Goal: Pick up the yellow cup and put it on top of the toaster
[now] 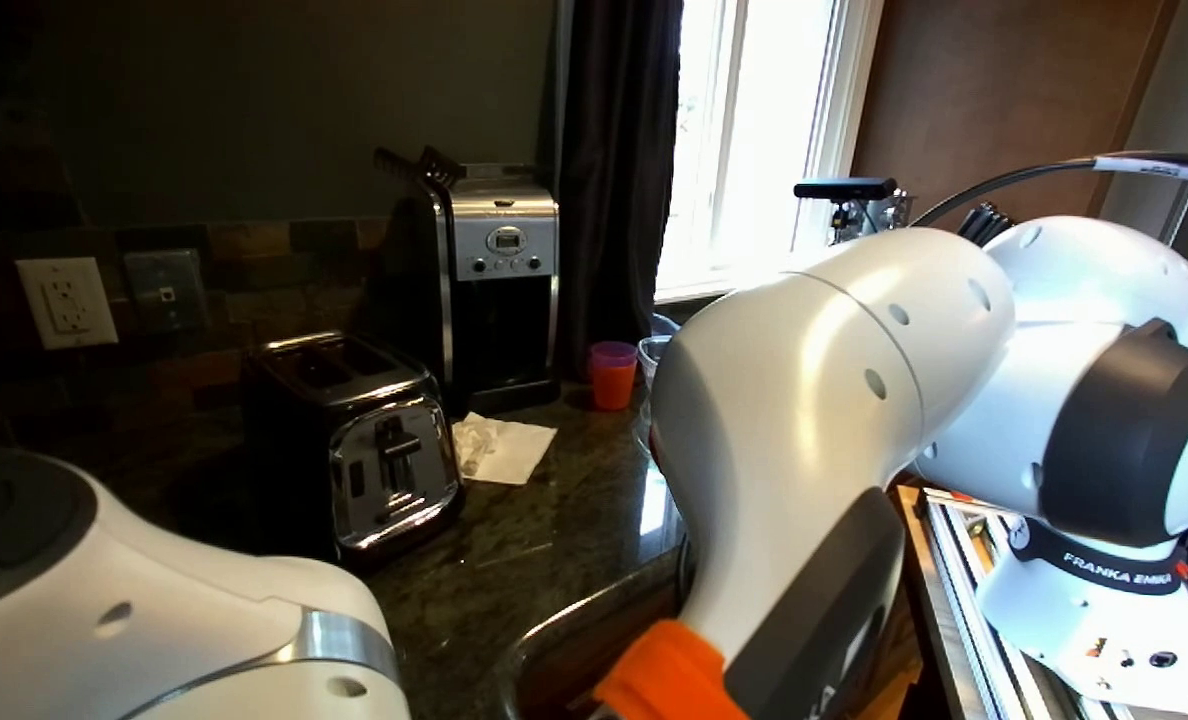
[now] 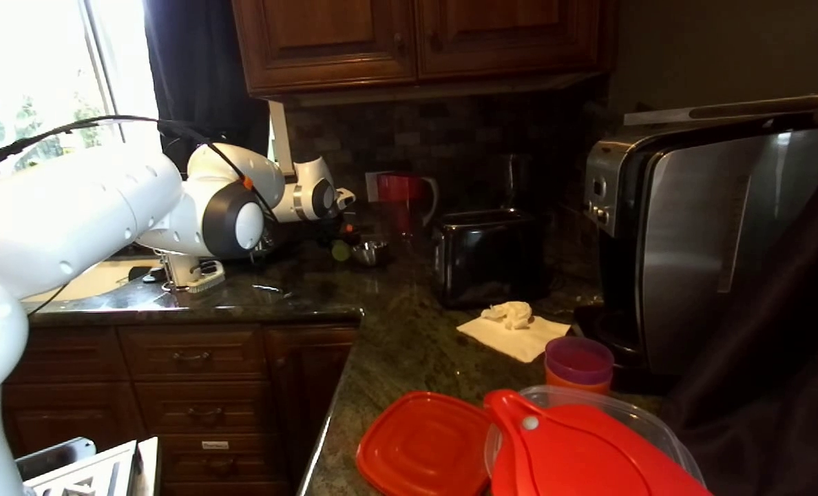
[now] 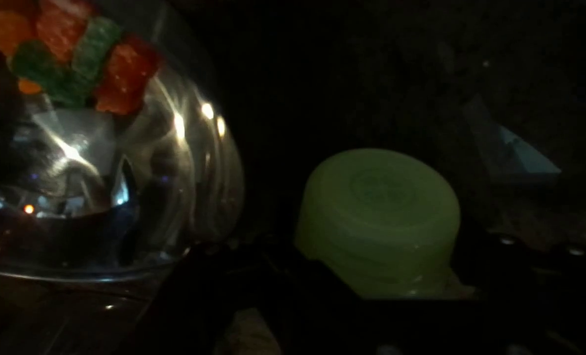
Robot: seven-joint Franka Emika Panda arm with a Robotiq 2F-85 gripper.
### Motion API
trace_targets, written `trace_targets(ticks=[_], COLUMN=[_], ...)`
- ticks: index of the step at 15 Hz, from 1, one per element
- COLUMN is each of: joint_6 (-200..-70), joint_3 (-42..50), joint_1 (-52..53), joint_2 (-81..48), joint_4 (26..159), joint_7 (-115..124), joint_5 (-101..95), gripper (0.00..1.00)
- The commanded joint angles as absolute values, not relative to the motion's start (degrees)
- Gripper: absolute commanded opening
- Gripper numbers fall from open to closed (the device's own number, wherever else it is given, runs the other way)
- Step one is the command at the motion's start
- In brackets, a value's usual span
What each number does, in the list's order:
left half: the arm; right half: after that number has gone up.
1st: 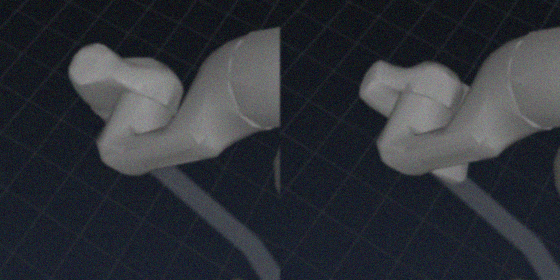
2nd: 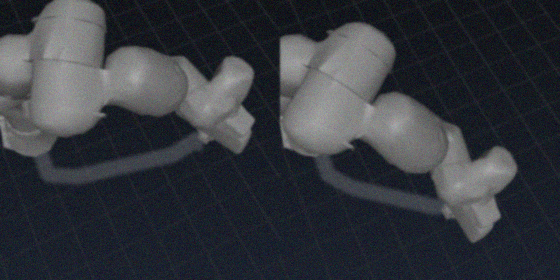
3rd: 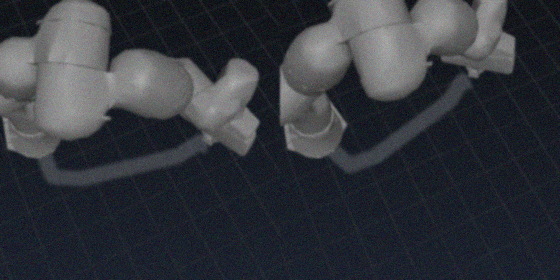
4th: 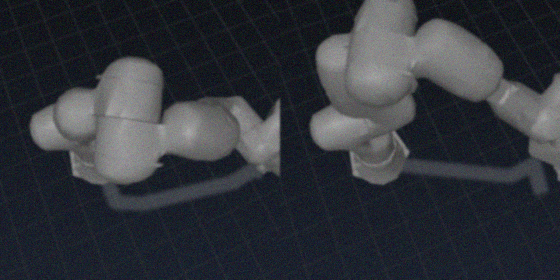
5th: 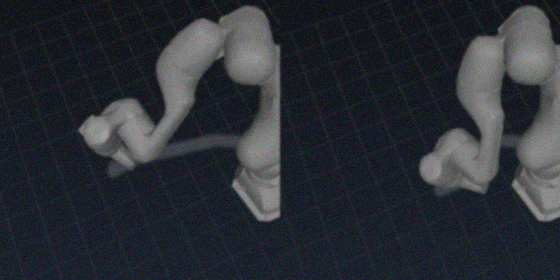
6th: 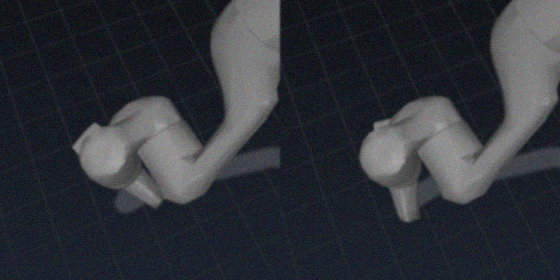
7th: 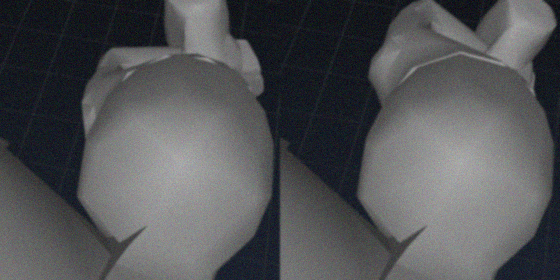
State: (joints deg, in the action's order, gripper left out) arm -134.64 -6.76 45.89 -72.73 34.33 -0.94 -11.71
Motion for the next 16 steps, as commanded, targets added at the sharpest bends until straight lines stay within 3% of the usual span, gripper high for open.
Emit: trace_targets(ticks=[1, 6, 9, 10, 16], joint_6=[-134.38, -139.62, -137.81, -140.4, -139.31], joint_3=[-9.48, -10.88, -2.63, -0.18, 12.39], joint_1=[46.17, 46.1, 47.71, 47.05, 46.26], joint_2=[-72.14, -69.36, -72.53, -68.96, -69.21], joint_4=[31.82, 29.63, 20.13, 25.76, 24.67], joint_7=[-1.36, 2.54, 10.83, 14.28, 33.84], joint_5=[-9.56, -8.9, -9.34, -9.96, -13.83], gripper=[0.46, 0.46, 0.46, 0.46, 0.46])
